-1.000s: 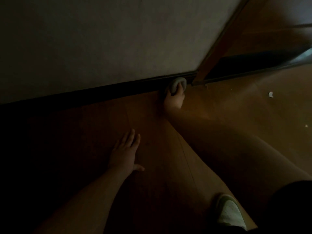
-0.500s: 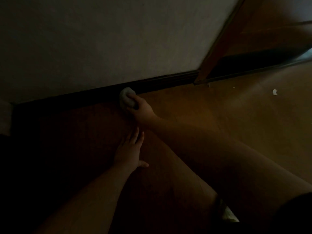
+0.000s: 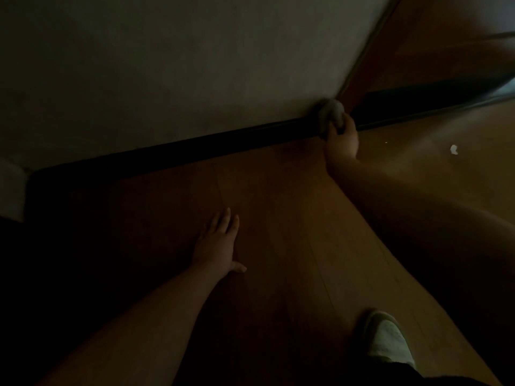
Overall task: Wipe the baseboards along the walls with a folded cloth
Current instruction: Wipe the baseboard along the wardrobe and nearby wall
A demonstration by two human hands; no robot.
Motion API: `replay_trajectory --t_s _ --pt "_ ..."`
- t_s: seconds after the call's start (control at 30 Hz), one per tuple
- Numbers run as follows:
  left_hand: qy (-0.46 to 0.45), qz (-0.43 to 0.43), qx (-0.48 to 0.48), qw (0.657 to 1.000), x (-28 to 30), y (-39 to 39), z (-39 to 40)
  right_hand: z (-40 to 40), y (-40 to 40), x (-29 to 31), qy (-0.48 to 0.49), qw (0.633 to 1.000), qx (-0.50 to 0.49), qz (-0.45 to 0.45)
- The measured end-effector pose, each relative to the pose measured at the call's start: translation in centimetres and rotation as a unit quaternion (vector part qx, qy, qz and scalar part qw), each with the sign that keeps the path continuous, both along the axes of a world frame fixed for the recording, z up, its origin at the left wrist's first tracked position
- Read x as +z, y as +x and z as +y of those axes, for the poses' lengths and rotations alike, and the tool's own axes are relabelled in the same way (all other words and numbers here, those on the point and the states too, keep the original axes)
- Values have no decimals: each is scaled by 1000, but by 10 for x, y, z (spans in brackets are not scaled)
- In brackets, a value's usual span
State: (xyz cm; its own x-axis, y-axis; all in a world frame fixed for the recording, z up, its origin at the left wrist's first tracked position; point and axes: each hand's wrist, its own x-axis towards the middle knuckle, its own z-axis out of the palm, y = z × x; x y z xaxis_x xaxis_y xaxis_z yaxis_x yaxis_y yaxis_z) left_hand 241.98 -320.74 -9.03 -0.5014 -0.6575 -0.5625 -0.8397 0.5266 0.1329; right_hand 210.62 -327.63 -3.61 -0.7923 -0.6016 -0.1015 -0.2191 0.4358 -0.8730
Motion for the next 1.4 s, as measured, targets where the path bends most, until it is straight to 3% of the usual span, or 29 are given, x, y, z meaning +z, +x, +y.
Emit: replay_trajectory --t_s 0.13,0.3,0.5,0.6,0.77,0.97,1.07,1.17,1.23,1.3,1.4 --pt "5 -10 2 1000 0 0 0 27 -11 10 32 999 8 6" --pt "10 -23 3 1000 14 -2 2 66 2 57 108 956 245 117" --pt "-3 -55 6 998 28 -13 11 142 27 95 113 924 359 63" --pt "-18 -21 -21 999 20 -2 26 157 35 95 110 906 402 78" --pt "15 -53 -136 989 -1 26 37 148 62 75 52 899 433 32" --pt "27 -38 -161 986 -10 34 30 154 82 45 39 882 470 9" --pt "31 -49 -161 985 -6 37 31 169 97 37 44 902 428 -23" --pt "28 -83 -158 983 2 28 36 183 110 46 40 918 393 -40" --pt "71 -102 -150 981 16 20 29 193 114 62 39 924 380 -35" --pt "119 -80 -98 985 41 15 19 202 113 87 29 932 361 -21" --pt "108 -32 -5 994 98 17 16 218 105 136 23 944 329 -5"
